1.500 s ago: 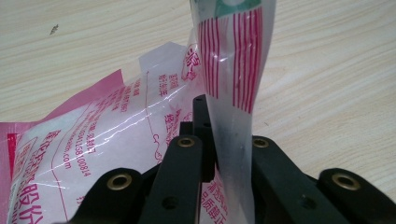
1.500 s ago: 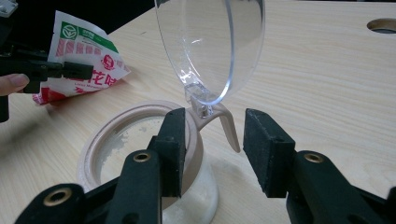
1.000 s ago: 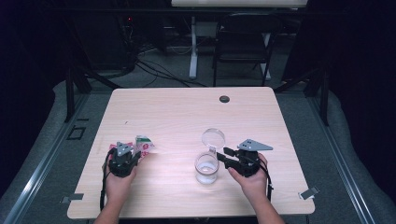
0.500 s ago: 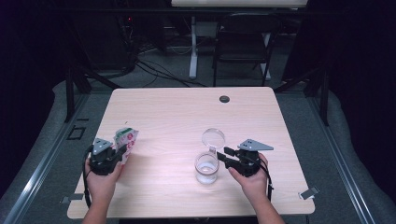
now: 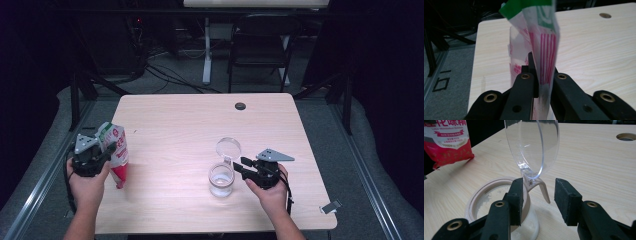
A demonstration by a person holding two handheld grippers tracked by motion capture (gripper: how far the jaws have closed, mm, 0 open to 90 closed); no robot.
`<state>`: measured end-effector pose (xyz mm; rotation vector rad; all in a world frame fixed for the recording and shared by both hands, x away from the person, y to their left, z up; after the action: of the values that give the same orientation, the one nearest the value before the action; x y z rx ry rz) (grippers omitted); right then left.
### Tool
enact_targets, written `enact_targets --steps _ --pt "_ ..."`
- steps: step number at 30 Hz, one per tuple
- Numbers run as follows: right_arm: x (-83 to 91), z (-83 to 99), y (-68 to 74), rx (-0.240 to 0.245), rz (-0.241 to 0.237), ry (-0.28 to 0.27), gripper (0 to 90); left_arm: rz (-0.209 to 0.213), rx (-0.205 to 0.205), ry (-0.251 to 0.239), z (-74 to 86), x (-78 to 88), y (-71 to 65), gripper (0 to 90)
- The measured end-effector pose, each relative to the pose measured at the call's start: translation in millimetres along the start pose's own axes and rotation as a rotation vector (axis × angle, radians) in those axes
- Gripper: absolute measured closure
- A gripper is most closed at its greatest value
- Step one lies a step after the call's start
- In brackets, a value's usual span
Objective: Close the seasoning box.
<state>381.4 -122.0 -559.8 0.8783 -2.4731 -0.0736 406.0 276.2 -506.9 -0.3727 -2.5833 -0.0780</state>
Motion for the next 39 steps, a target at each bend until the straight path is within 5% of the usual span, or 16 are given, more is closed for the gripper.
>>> enact_targets --steps 13,26,39 --pt "3.0 -3.4 -0.6 0.019 0.011 -0.019 57.3 0.074 -0.103 -0.023 -33.3 4.7 -38.2 90.0" --pt "4.8 -5.1 -3.3 0.017 0.018 -0.033 56.2 0.249 -0.218 0.023 -34.7 -18.9 -125.3 90.0" --pt "6.0 -7.2 -8.7 -0.005 0.032 -0.045 54.1 0.344 -0.295 0.051 -34.8 -33.9 -187.6 90.0"
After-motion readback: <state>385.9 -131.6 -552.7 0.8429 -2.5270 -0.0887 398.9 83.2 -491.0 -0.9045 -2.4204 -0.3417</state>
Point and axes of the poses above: each handheld gripper's, and its own axes: x roughly backward along the jaws, z roughly out of its underside, y roughly to its left, the point moved 10 cm from there along -x, roughly forward along the jaws, and after that the axes turned 1 degree about z, right-handed, at the moved point
